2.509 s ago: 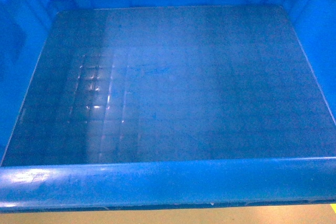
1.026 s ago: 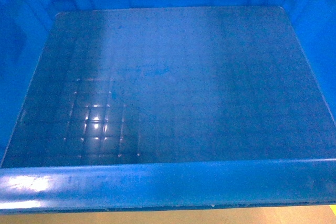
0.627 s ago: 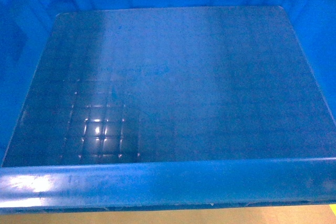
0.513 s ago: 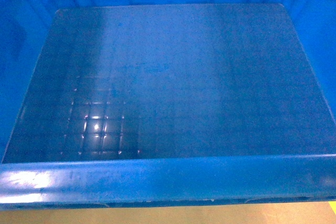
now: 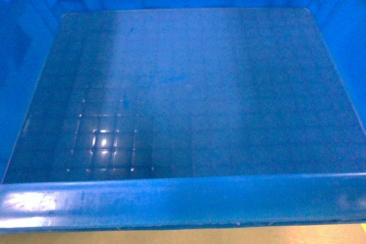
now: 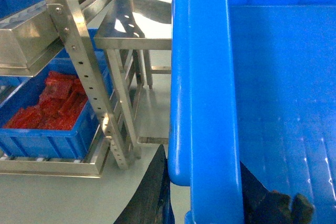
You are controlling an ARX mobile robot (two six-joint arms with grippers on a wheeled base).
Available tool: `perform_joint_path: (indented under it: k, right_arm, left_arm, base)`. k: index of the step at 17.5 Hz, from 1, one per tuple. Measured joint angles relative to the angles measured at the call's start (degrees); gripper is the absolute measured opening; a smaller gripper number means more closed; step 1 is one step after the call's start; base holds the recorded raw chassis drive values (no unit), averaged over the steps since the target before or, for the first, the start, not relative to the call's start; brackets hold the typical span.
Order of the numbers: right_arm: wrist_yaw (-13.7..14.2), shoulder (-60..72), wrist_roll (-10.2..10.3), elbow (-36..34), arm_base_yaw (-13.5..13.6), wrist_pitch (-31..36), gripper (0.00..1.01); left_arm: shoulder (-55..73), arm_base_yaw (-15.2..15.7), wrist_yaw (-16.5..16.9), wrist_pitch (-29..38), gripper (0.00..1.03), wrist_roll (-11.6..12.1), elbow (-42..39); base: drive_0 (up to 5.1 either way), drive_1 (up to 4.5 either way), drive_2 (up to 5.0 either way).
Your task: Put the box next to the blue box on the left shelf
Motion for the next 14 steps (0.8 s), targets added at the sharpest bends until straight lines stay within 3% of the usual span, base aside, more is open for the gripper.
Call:
perform_joint_path:
  k: [1,14]
  right_arm:
    - [0.0,-0.1,-0.1,0.0,0.0,0.2,0.17]
    - [-0.2,-0.1,-0.1,0.0,0.0,0.0,0.17]
  left_arm:
    - [0.0,0.0,0.0,0.0,0.18,0.0,0.0]
    - [0.0,0.0,0.0,-0.1,0.18,0.0,0.0]
  base:
    - [0.0,4.32,-4.3]
    - [-4.8,1.85,3.2]
